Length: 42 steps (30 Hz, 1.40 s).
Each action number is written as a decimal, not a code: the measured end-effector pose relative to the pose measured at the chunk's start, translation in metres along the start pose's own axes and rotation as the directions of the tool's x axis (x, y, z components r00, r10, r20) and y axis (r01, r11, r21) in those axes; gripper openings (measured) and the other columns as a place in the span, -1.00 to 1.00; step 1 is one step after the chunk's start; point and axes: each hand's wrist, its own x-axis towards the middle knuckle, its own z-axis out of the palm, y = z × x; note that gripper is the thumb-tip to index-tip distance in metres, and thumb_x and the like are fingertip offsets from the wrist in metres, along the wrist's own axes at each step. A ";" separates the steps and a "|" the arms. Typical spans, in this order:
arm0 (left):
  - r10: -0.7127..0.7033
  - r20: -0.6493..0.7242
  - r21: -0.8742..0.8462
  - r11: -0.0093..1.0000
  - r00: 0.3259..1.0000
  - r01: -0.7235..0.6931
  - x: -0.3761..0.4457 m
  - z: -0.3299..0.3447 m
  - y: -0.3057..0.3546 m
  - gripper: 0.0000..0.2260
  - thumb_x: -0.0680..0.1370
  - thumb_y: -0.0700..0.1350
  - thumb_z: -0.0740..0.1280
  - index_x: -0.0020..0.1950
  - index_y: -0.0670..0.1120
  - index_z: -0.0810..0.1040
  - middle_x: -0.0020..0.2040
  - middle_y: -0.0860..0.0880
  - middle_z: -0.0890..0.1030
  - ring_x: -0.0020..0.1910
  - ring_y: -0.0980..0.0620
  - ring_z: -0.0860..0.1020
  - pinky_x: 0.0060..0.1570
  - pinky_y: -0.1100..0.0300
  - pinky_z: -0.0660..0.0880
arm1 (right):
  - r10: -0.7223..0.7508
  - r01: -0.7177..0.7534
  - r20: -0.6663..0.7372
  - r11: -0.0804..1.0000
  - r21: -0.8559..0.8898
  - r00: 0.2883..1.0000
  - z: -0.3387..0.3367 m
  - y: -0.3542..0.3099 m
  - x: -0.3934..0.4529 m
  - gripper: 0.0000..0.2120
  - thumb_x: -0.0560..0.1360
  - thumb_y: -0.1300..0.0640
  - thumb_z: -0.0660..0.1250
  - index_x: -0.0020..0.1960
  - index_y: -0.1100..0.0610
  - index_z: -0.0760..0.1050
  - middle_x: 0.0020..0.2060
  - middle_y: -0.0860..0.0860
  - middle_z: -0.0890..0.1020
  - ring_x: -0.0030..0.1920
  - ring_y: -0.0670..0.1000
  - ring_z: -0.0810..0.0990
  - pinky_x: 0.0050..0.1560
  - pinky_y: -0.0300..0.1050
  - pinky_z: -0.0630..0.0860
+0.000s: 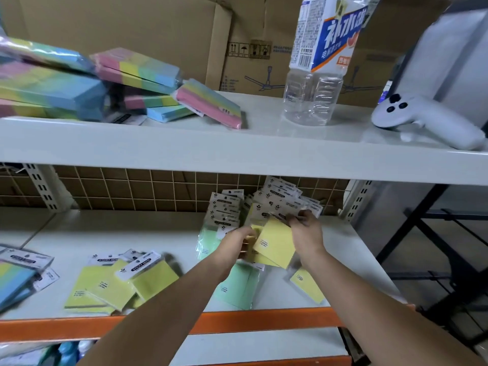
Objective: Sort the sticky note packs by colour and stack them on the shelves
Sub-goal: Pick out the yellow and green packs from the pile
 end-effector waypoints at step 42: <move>-0.116 -0.498 0.116 0.973 0.859 0.198 -0.091 -0.291 -0.016 -0.72 0.42 -0.10 0.47 -0.04 -0.23 0.48 -0.41 -0.09 0.36 -0.51 0.01 0.27 -0.52 0.25 0.22 | 0.330 -0.178 0.383 0.907 -0.380 0.863 0.221 -0.013 -0.152 -0.35 0.30 -0.22 0.27 0.35 -0.06 0.30 0.09 0.00 0.50 0.05 0.09 0.49 0.11 0.03 0.48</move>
